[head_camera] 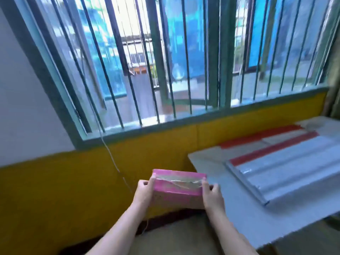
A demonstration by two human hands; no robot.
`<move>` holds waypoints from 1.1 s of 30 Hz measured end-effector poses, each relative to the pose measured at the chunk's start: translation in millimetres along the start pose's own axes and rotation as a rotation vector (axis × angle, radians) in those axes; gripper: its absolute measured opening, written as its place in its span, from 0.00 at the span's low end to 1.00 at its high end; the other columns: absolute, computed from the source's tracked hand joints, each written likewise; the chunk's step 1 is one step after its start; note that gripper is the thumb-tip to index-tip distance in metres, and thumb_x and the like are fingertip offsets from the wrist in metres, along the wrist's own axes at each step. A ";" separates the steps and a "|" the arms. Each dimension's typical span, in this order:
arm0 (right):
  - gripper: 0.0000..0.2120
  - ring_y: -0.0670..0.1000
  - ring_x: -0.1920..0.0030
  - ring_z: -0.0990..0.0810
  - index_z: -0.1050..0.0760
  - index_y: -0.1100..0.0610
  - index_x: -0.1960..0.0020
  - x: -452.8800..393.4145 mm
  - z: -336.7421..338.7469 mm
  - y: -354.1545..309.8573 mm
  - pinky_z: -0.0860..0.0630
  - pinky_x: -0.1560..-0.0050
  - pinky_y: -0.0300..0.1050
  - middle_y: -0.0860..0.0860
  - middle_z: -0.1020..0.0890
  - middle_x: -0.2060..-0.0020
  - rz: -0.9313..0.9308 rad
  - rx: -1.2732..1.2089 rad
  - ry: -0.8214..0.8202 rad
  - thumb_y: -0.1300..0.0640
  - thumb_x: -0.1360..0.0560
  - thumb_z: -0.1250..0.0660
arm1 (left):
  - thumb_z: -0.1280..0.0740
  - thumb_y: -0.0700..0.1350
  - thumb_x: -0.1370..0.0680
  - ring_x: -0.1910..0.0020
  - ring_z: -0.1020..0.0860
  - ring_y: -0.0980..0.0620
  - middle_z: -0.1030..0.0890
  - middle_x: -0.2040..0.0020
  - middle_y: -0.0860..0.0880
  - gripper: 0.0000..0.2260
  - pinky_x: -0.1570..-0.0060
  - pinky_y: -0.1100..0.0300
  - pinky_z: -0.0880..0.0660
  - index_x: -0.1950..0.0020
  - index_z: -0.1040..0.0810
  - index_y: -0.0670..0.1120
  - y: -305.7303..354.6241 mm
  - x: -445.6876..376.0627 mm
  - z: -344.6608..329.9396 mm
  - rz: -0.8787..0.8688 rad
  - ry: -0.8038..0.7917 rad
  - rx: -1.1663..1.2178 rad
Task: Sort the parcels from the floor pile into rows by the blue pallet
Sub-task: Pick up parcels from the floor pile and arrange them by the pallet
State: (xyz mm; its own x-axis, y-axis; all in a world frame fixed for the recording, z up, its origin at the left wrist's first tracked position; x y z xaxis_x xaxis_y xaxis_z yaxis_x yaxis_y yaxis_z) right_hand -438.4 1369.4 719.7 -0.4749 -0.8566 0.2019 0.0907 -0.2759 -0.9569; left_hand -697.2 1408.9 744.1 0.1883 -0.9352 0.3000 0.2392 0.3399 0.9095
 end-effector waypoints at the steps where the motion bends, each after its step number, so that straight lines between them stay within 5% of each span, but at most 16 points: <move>1: 0.17 0.56 0.51 0.25 0.31 0.58 0.44 12.3 26.6 -41.8 0.32 0.52 0.48 0.57 0.22 0.49 0.041 -0.026 0.026 0.44 0.19 0.41 | 0.36 0.65 0.24 0.53 0.24 0.53 0.22 0.47 0.46 0.24 0.58 0.53 0.23 0.42 0.30 0.46 46.0 30.6 3.0 -0.049 0.001 0.027; 4: 0.14 0.56 0.46 0.23 0.32 0.52 0.35 49.1 103.2 -147.6 0.26 0.45 0.52 0.55 0.22 0.43 0.191 -0.139 0.049 0.50 0.18 0.40 | 0.33 0.52 0.21 0.53 0.22 0.56 0.22 0.40 0.44 0.18 0.66 0.62 0.23 0.35 0.30 0.47 156.9 114.4 1.8 -0.227 -0.029 0.119; 7: 0.14 0.57 0.40 0.23 0.30 0.47 0.32 84.9 176.0 -210.6 0.26 0.40 0.55 0.53 0.21 0.40 0.285 -0.194 0.035 0.52 0.17 0.43 | 0.30 0.46 0.23 0.47 0.19 0.49 0.21 0.40 0.43 0.21 0.60 0.63 0.19 0.31 0.30 0.47 237.4 203.1 -17.1 -0.422 -0.201 0.264; 9: 0.11 0.55 0.44 0.21 0.29 0.45 0.38 113.2 223.6 -231.1 0.24 0.44 0.53 0.53 0.20 0.43 0.320 -0.305 0.045 0.45 0.18 0.41 | 0.22 0.57 0.34 0.47 0.18 0.46 0.17 0.45 0.45 0.30 0.60 0.62 0.20 0.37 0.27 0.50 263.2 255.8 -33.7 -0.464 -0.253 0.254; 11: 0.18 0.52 0.50 0.19 0.29 0.48 0.43 145.9 268.6 -239.3 0.21 0.51 0.50 0.52 0.19 0.49 0.315 -0.436 0.079 0.36 0.24 0.40 | 0.23 0.67 0.41 0.51 0.17 0.50 0.16 0.48 0.48 0.37 0.62 0.63 0.21 0.39 0.29 0.51 272.6 298.5 -51.1 -0.462 -0.270 0.267; 14: 0.19 0.51 0.54 0.20 0.29 0.53 0.48 190.8 332.3 -233.4 0.25 0.60 0.45 0.52 0.20 0.54 0.330 -0.481 0.210 0.38 0.26 0.37 | 0.31 0.65 0.31 0.55 0.16 0.51 0.17 0.48 0.46 0.28 0.59 0.57 0.19 0.40 0.31 0.49 273.2 344.3 -80.7 -0.440 -0.310 0.302; 17: 0.09 0.52 0.55 0.21 0.27 0.55 0.52 232.2 389.7 -215.7 0.26 0.62 0.45 0.56 0.20 0.53 0.344 -0.490 0.334 0.49 0.21 0.34 | 0.36 0.60 0.24 0.58 0.16 0.49 0.17 0.50 0.42 0.20 0.62 0.57 0.18 0.43 0.31 0.46 270.8 383.8 -105.6 -0.416 -0.354 0.333; 20: 0.05 0.52 0.59 0.23 0.28 0.58 0.51 276.9 437.2 -191.8 0.26 0.63 0.41 0.59 0.20 0.54 0.331 -0.496 0.421 0.56 0.20 0.35 | 0.36 0.54 0.20 0.52 0.17 0.46 0.18 0.47 0.40 0.15 0.56 0.51 0.19 0.41 0.29 0.45 261.7 422.1 -128.7 -0.416 -0.429 0.336; 26: 0.13 0.58 0.52 0.19 0.30 0.53 0.51 369.4 514.7 -114.2 0.23 0.43 0.60 0.58 0.19 0.51 0.174 -0.472 0.570 0.43 0.24 0.35 | 0.34 0.48 0.20 0.50 0.18 0.47 0.17 0.48 0.43 0.10 0.55 0.50 0.22 0.40 0.25 0.47 231.9 523.4 -171.9 -0.433 -0.656 0.297; 29: 0.23 0.57 0.44 0.19 0.26 0.38 0.46 417.3 549.8 -73.5 0.24 0.39 0.60 0.55 0.20 0.44 0.105 -0.476 0.561 0.29 0.36 0.38 | 0.33 0.48 0.21 0.50 0.18 0.45 0.16 0.48 0.44 0.11 0.55 0.51 0.22 0.40 0.22 0.49 213.2 578.1 -195.1 -0.402 -0.814 0.263; 30: 0.21 0.56 0.43 0.19 0.25 0.34 0.46 434.2 558.6 -62.4 0.23 0.40 0.59 0.54 0.19 0.43 0.089 -0.483 0.549 0.27 0.34 0.39 | 0.33 0.48 0.22 0.50 0.17 0.45 0.15 0.49 0.44 0.10 0.54 0.51 0.22 0.41 0.20 0.49 206.5 596.2 -202.6 -0.395 -0.862 0.262; 33: 0.17 0.56 0.49 0.15 0.25 0.44 0.40 487.3 579.8 -40.5 0.20 0.44 0.58 0.52 0.15 0.49 0.072 -0.561 0.546 0.36 0.23 0.39 | 0.34 0.47 0.21 0.56 0.15 0.49 0.14 0.52 0.45 0.08 0.55 0.53 0.23 0.45 0.19 0.48 180.0 642.3 -220.4 -0.392 -0.946 0.265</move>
State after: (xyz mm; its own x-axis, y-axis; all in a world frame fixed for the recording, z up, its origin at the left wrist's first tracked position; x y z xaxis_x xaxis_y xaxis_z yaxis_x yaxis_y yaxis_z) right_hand -165.9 710.3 977.9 -0.8610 -0.4880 0.1432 -0.2487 0.1583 -0.9556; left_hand -323.3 891.4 1037.1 -0.7035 -0.7101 -0.0300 -0.1143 0.0714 0.9909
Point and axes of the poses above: each hand's wrist, its own x-axis away from the middle knuckle, its own z-axis out of the back of the hand, y = z × x, the point moved 8 cm from there along -x, towards the middle knuckle
